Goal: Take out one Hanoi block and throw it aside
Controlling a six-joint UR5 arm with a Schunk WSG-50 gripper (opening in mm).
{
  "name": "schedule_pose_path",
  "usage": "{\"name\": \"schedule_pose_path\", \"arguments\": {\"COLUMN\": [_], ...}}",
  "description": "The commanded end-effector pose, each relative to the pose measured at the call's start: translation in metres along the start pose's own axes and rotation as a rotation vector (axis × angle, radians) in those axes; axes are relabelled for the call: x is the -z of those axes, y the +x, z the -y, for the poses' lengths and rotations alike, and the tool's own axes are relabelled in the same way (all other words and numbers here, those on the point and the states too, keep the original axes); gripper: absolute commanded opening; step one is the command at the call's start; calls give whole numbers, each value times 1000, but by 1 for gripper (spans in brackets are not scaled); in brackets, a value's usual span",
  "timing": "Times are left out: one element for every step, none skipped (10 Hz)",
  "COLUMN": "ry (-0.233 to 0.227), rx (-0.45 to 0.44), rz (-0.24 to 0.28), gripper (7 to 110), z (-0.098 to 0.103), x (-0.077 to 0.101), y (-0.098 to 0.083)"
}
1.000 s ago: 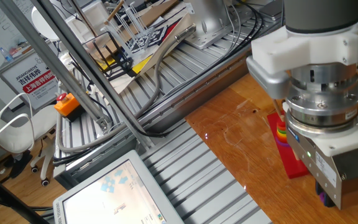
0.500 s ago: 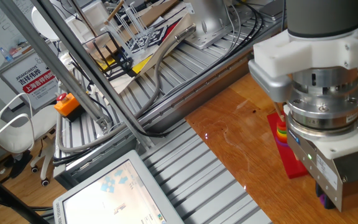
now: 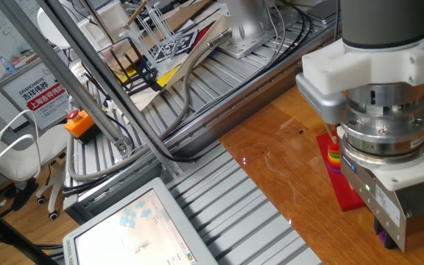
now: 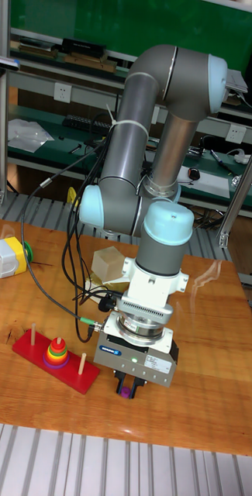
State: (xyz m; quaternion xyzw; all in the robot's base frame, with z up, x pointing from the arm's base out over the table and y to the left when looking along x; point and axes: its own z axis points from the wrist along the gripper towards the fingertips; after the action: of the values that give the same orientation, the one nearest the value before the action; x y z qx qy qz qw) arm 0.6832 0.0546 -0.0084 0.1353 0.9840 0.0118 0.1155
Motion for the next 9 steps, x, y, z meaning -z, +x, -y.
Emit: {"name": "schedule_pose_path", "arguments": {"ry": [-9, -9, -9, -7, -7, -2, 1, -1, -4], "rx": [-9, -9, -9, -10, -10, 1, 2, 5, 12], "rz": [-6, -6, -6, -7, -9, -14, -24, -26, -27], "gripper": [7, 7, 7, 7, 7, 7, 7, 7, 7], "z": [0, 0, 0, 0, 0, 1, 2, 2, 1], "x": [0, 0, -1, -1, -1, -1, -1, -1, -1], "y": [0, 0, 1, 1, 1, 2, 4, 5, 5]}}
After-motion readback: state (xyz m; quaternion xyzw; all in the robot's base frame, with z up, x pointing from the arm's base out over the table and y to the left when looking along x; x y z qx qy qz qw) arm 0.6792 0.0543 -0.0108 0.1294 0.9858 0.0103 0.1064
